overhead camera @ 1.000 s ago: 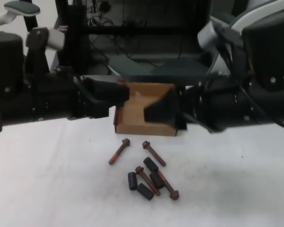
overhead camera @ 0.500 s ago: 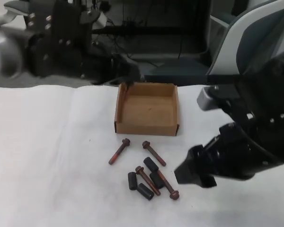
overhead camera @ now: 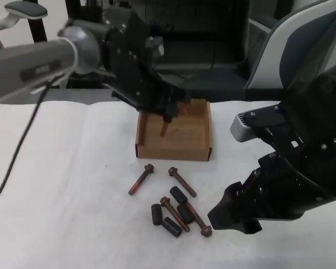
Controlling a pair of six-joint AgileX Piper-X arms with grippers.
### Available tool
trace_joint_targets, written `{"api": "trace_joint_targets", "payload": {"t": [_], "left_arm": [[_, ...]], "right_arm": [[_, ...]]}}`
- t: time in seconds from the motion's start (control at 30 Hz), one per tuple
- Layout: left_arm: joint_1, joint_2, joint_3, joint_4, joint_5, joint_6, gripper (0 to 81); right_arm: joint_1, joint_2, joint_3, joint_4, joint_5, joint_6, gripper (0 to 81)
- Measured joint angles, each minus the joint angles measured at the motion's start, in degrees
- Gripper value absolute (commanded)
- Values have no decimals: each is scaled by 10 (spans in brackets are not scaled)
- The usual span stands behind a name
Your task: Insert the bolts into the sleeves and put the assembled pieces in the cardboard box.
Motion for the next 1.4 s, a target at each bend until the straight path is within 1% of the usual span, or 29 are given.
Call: {"api": "trace_joint_targets", "payload": {"t": [0.23,0.43,0.47,0.5,0.6,0.63,0.7,0.73,0.77,0.9,1.03,1.23,1.4], "left_arm": [[-5,52,-4,10,-26,0,17],[-5,65,-4,4,-33,3,17],[-5,65,-4,2,-33,4,1],[-5,65,-4,-1,-33,4,29],[-5,65,-6,-10,-33,4,291],[-5,65,-6,-9,-33,4,405],[-5,65,-6,-9,-33,4,591],[-5,65,-6,-9,-33,4,665],[-5,65,-6,-9,-33,4,700],[-5,65,-9,-14,-27,-14,690],[-5,58,-9,-14,-21,-18,617],[-5,8,-9,-4,-23,6,610],[-7,-34,-9,65,-29,63,610]], "right_arm": [[-1,0,0,0,-21,0,665],[-1,0,0,0,-26,0,665],[-1,0,0,0,-26,0,665],[-1,0,0,0,-26,0,665],[-1,0,0,0,-26,0,665],[-1,0,0,0,-26,0,665],[-1,0,0,0,-26,0,665],[-1,0,0,0,-26,0,665],[-1,0,0,0,-27,0,665],[-1,0,0,0,-27,0,665],[-1,0,0,0,-28,0,665],[-1,0,0,0,-28,0,665],[-1,0,0,0,-27,0,665]]}}
